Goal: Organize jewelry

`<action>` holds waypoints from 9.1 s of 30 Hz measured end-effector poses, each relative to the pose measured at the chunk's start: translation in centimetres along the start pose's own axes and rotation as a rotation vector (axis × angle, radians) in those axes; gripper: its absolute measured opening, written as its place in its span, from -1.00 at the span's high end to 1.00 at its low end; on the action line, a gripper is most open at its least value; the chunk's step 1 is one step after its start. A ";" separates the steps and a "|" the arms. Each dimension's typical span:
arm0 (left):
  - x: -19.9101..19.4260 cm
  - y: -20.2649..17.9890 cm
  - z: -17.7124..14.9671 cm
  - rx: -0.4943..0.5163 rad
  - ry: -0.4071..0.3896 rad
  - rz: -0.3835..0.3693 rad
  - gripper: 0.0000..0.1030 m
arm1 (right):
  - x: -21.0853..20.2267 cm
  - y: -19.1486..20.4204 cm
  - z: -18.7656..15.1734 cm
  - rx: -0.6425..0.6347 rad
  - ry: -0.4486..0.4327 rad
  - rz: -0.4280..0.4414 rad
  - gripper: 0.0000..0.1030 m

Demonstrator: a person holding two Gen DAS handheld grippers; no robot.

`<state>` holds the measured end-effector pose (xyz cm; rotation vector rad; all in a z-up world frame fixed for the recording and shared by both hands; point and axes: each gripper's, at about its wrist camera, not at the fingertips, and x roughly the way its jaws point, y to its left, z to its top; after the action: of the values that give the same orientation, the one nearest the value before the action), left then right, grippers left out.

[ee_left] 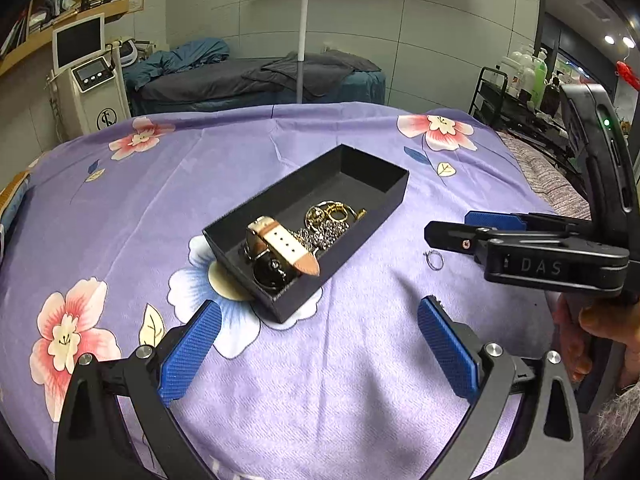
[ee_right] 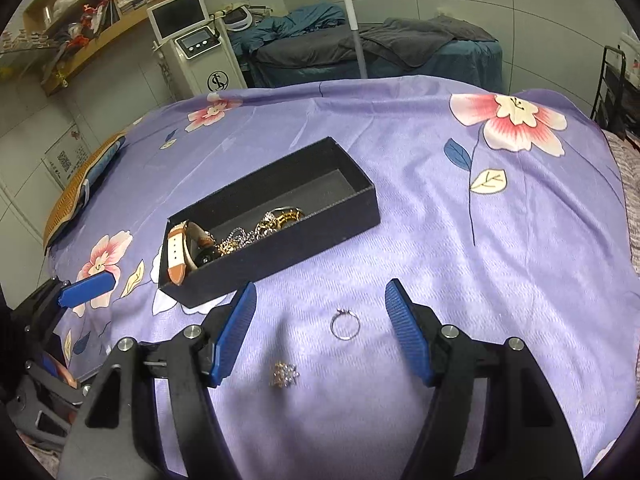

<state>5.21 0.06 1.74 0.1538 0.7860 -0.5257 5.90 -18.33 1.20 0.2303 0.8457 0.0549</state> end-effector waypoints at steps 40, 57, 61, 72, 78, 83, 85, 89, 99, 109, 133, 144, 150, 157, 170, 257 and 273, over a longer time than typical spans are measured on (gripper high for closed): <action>2.6 -4.6 -3.0 0.081 0.088 -0.049 -0.83 | -0.3 -1.1 -4.2 -0.112 0.075 -0.073 -0.30; 3.9 -5.7 -3.5 0.120 0.120 -0.080 -0.23 | 3.6 0.8 -1.8 -0.351 0.119 -0.104 0.39; 4.0 -5.7 -3.3 0.111 0.125 -0.077 -0.24 | 3.4 0.8 -2.0 -0.350 0.111 -0.098 0.61; 5.1 -6.4 -2.2 0.118 0.133 -0.090 -0.25 | 1.1 -1.6 -3.0 -0.207 0.079 -0.087 0.61; 6.2 -7.8 -1.1 0.157 0.122 -0.094 -0.09 | 0.2 -3.8 -3.3 -0.095 0.056 -0.082 0.61; 6.5 -8.8 -0.5 0.185 0.114 -0.119 0.45 | 0.4 -3.3 -3.4 -0.127 0.055 -0.113 0.61; 6.6 -8.9 -0.5 0.188 0.118 -0.131 0.59 | 0.4 -3.3 -3.4 -0.128 0.056 -0.115 0.61; 6.4 -9.2 -0.8 0.202 0.114 -0.124 0.66 | 0.5 -3.2 -3.5 -0.123 0.056 -0.109 0.61; 4.8 -8.4 -2.0 0.167 0.119 -0.119 0.66 | 0.5 -3.2 -3.5 -0.125 0.056 -0.111 0.61; 3.9 -7.7 -2.9 0.145 0.128 -0.115 0.67 | 0.6 -3.2 -3.6 -0.133 0.057 -0.118 0.61; 2.1 -2.9 1.7 0.087 0.042 -0.049 0.67 | 0.5 2.8 0.3 -0.159 0.038 0.044 0.61; 2.5 0.4 6.7 0.069 -0.027 0.006 0.67 | 1.7 3.6 6.2 -0.110 -0.016 0.096 0.61; 3.7 1.4 7.8 0.067 -0.012 0.011 0.67 | 3.5 3.4 8.1 -0.087 0.003 0.111 0.61; 4.8 1.0 8.3 0.092 -0.009 0.017 0.66 | 5.6 3.5 8.9 -0.091 0.031 0.071 0.61; 4.8 1.0 7.9 0.077 -0.038 0.051 -0.31 | 4.2 3.7 8.6 -0.138 -0.039 -0.036 -0.11; 3.1 3.2 2.4 -0.018 0.400 0.294 -0.88 | 4.1 5.6 2.1 -0.319 0.396 -0.305 -0.65; 3.3 3.2 2.2 -0.012 0.405 0.304 -0.88 | 4.2 5.5 1.9 -0.322 0.399 -0.307 -0.65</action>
<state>10.16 0.83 0.80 0.3702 1.1366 -0.2005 10.34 -12.70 0.59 -0.2225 1.2453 -0.0528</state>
